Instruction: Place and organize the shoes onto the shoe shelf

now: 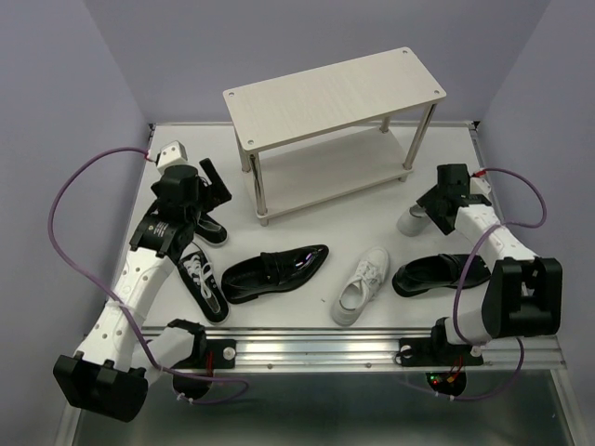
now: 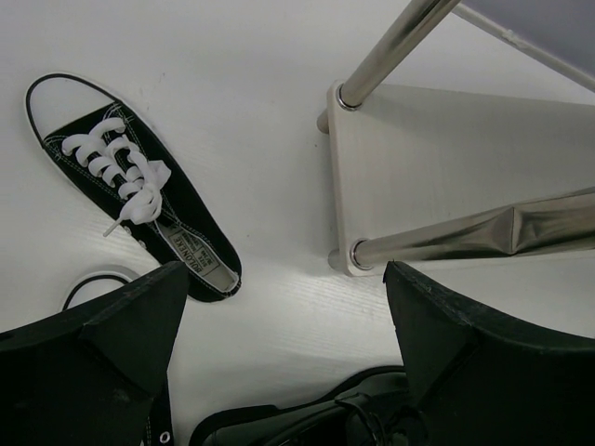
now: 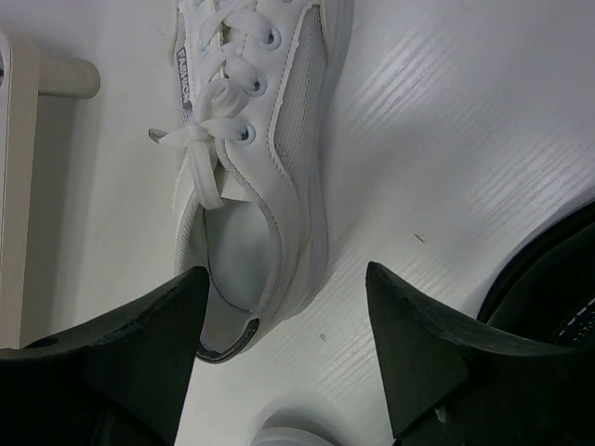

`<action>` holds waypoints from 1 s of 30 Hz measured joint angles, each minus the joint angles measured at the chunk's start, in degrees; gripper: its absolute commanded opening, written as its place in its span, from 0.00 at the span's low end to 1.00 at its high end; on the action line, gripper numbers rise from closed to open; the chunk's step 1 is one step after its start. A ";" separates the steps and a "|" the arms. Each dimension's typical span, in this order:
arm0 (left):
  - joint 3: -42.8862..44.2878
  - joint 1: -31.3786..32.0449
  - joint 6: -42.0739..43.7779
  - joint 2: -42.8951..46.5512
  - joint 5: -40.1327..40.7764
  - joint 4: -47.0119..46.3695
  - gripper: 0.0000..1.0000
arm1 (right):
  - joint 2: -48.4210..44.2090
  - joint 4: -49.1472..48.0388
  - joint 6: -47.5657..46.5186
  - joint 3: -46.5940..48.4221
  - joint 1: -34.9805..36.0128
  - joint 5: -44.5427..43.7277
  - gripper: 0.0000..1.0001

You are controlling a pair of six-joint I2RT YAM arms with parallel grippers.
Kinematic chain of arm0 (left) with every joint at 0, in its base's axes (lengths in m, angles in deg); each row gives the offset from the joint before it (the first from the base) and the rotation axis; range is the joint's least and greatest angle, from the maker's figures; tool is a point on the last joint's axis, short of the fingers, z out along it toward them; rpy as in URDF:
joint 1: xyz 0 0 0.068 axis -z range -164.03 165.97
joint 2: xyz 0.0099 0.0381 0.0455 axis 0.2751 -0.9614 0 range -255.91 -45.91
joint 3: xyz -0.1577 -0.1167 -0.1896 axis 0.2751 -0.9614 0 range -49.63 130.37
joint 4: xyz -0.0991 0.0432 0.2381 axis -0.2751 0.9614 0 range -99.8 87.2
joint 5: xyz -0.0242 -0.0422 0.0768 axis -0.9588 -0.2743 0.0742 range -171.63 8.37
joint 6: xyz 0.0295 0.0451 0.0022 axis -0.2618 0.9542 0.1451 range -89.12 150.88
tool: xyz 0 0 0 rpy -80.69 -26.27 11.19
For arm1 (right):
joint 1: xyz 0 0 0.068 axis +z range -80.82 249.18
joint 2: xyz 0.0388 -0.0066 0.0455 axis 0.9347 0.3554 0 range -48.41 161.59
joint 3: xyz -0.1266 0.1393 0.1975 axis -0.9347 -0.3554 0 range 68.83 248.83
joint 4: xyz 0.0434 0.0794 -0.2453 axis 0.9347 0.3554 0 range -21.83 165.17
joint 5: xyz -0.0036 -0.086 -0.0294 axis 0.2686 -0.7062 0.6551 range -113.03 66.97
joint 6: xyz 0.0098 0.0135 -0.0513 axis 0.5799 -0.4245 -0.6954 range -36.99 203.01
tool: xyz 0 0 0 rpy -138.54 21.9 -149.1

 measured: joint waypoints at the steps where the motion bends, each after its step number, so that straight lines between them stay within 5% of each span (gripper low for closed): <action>1: -0.04 0.00 0.28 0.00 0.00 -0.04 0.99 | 0.66 -0.46 -0.22 0.00 -0.07 0.59 0.75; 7: -0.35 0.00 1.33 0.02 0.20 0.11 0.99 | 3.65 -3.26 -1.27 -0.07 -0.04 3.23 0.73; 12: -0.35 0.00 1.20 0.02 0.72 0.42 0.99 | 8.26 -5.14 -2.12 -0.07 -0.04 4.52 0.53; 18: -0.35 0.00 0.33 0.02 1.64 0.98 0.99 | 9.14 -7.78 -3.91 -1.49 -0.07 5.31 0.44; 20: -0.33 0.00 -0.13 0.00 1.92 1.25 0.99 | 9.01 -8.22 -4.66 -1.90 -0.07 5.31 0.25; 24: -0.24 0.00 -0.68 0.07 2.34 1.99 0.99 | 6.71 -8.44 -7.69 -3.80 -0.31 4.74 0.05; 30: -0.15 0.00 -0.74 1.64 2.80 3.63 0.99 | -0.48 -3.48 -11.78 -4.68 -0.04 3.39 0.01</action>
